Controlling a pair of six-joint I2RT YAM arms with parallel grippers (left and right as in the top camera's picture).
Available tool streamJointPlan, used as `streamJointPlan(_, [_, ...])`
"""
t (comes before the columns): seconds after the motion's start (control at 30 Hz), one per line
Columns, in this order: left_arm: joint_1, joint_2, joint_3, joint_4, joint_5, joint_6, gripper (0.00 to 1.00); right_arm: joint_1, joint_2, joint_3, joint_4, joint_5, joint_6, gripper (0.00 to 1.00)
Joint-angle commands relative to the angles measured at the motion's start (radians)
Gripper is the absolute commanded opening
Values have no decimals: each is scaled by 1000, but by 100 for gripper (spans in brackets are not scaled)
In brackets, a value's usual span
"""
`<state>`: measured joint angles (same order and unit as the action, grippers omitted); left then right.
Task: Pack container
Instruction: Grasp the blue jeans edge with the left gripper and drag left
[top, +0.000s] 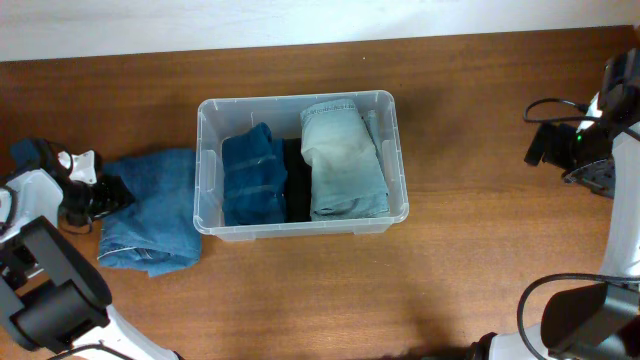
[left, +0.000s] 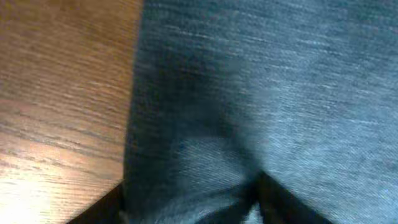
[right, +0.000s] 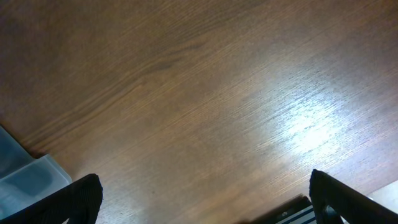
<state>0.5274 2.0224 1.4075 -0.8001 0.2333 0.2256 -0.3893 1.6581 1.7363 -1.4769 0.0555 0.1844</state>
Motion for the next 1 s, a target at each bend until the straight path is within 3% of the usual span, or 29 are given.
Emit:
streamJointPlan(0.0, [-4, 25, -38, -1, -38, 15, 48, -5, 0, 6, 0, 9, 3, 98])
streamJointPlan(0.17, [0, 25, -38, -5, -39, 15, 47, -5, 0, 6, 0, 9, 3, 99])
streamJointPlan(0.2, [0, 25, -38, -8, -39, 15, 42, -5, 0, 6, 0, 9, 3, 98])
streamJointPlan(0.23, [0, 25, -38, -8, -39, 15, 37, -5, 0, 6, 0, 9, 3, 99])
streamJointPlan(0.3, [-1, 24, -35, -9, -39, 15, 8, -5, 0, 6, 0, 9, 3, 98])
streamJointPlan(0.33, [-1, 24, -29, -16, -39, 15, 1, -5, 0, 6, 0, 9, 3, 98])
streamJointPlan(0.8, [4, 21, 276, -277, -53, 15, 0, -5, 0, 6, 0, 9, 3, 98])
streamJointPlan(0.97, [4, 21, 370, -343, 23, 14, 1, -5, 0, 6, 0, 9, 3, 98])
